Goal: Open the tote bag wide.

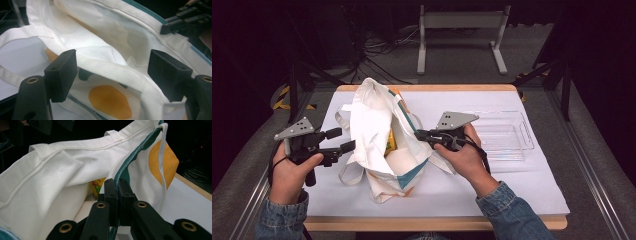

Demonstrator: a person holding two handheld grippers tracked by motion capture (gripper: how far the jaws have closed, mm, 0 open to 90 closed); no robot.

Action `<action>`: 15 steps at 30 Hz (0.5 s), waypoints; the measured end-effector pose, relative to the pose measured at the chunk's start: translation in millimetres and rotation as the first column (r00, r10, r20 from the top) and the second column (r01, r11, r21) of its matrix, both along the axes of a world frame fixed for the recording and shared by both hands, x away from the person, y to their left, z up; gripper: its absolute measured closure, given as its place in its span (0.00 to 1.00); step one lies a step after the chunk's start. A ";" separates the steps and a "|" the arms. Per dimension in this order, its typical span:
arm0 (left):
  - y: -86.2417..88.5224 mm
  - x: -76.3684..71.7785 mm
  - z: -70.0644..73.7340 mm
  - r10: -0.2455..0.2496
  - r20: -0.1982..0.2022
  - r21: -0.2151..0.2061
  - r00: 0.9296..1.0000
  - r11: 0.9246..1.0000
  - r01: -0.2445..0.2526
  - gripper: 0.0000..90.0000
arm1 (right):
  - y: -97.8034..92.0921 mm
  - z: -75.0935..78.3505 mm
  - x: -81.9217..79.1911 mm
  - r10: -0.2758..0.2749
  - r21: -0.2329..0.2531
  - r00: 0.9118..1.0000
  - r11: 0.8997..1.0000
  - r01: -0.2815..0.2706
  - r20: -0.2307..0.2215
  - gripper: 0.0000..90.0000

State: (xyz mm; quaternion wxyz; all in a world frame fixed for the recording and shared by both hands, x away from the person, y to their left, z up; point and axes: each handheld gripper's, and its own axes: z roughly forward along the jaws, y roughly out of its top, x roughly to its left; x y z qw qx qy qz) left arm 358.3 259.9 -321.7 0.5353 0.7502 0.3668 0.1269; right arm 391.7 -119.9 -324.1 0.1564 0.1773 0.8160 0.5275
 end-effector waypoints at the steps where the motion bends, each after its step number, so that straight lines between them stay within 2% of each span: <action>1: -1.5 2.2 -1.1 0.014 -0.004 -0.003 1.000 1.000 -0.014 0.26 | -0.1 -0.1 -0.4 -0.002 0.000 1.000 1.000 0.002 0.003 0.97; 4: -4.2 10.7 -7.2 0.058 -0.028 0.006 0.998 0.998 -0.058 0.23 | -0.9 -0.1 -1.4 -0.006 -0.001 1.000 1.000 0.006 0.009 0.97; 5: -4.2 10.7 -7.2 0.058 -0.028 0.006 0.998 0.998 -0.058 0.23 | -0.9 -0.1 -1.4 -0.006 -0.001 1.000 1.000 0.006 0.009 0.97; 6: -4.7 14.3 -10.5 0.066 -0.049 -0.006 0.997 0.998 -0.067 0.23 | -1.5 -0.1 -1.6 -0.007 0.001 1.000 1.000 0.007 0.011 0.97; 7: -4.8 17.4 -13.3 0.067 -0.066 0.001 0.996 0.998 -0.067 0.21 | -1.9 -0.1 -1.8 -0.008 0.001 1.000 1.000 0.008 0.012 0.97; 8: -5.7 21.2 -18.1 0.059 -0.104 0.000 0.993 0.998 -0.059 0.19 | -2.4 0.1 -2.5 -0.005 0.003 1.000 1.000 0.005 0.013 0.97; 9: -5.7 21.2 -18.1 0.059 -0.104 0.000 0.993 0.998 -0.059 0.19 | -2.5 0.2 -2.6 -0.002 0.006 1.000 1.000 0.002 0.013 0.97; 11: -5.9 27.2 -25.1 0.037 -0.161 -0.058 0.986 0.997 -0.047 0.20 | -2.9 0.2 -2.9 -0.002 0.009 1.000 1.000 0.001 0.015 0.97; 12: -5.9 27.2 -25.1 0.037 -0.161 -0.058 0.986 0.997 -0.047 0.21 | -2.9 0.2 -2.9 -0.002 0.009 1.000 1.000 0.001 0.015 0.97; 15: -8.9 31.0 -30.3 -0.006 -0.202 -0.093 0.979 0.996 -0.013 0.24 | -2.5 -0.3 -3.2 -0.003 0.007 1.000 1.000 0.002 0.019 0.97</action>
